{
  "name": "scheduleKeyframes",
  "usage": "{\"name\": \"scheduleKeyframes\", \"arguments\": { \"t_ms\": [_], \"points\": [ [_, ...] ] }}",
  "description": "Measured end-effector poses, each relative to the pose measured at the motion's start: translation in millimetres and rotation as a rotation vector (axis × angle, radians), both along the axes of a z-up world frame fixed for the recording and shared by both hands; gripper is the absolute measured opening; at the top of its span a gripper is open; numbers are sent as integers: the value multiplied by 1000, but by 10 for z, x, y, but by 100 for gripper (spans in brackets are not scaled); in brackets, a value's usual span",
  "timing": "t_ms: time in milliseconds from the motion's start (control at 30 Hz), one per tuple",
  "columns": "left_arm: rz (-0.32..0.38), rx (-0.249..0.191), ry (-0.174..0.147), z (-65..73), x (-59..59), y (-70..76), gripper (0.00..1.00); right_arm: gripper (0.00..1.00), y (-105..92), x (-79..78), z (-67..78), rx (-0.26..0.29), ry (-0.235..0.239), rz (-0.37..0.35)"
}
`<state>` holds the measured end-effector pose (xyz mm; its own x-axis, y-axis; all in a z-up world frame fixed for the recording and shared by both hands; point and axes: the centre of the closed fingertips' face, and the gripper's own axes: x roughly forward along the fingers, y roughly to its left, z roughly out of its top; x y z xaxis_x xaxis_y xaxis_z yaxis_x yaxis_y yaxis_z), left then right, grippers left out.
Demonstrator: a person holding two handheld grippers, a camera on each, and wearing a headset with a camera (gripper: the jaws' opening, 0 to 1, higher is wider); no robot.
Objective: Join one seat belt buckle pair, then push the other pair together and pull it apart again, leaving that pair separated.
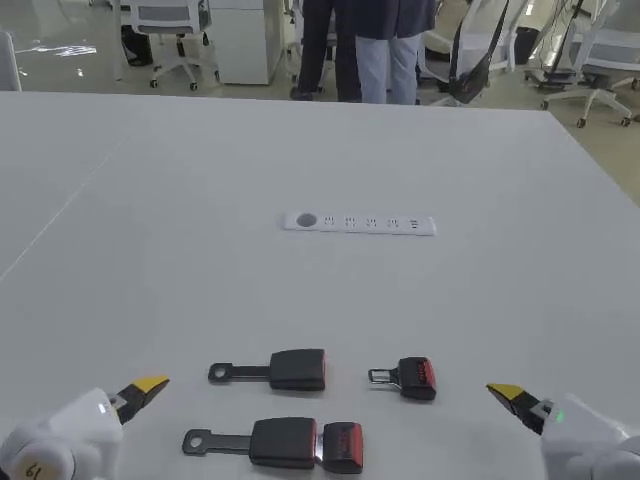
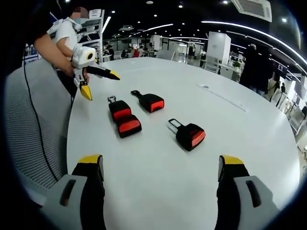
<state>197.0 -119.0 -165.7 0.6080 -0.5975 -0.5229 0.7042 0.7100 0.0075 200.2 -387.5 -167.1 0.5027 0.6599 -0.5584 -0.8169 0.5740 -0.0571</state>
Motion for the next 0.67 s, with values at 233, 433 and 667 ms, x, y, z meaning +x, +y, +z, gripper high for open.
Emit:
{"name": "scheduleKeyframes", "arguments": {
  "t_ms": [233,433,667],
  "points": [
    [26,-48,-12,-28,23,26,100,99,11,-40,8,51,-3,-37],
    [10,-62,-28,123,-37,-171,100,99,-30,-31,-9,69,-1,-63],
    [-6,-51,-18,-13,-40,-109,100,99,-7,-13,12,88,-16,-63]
  ]
}}
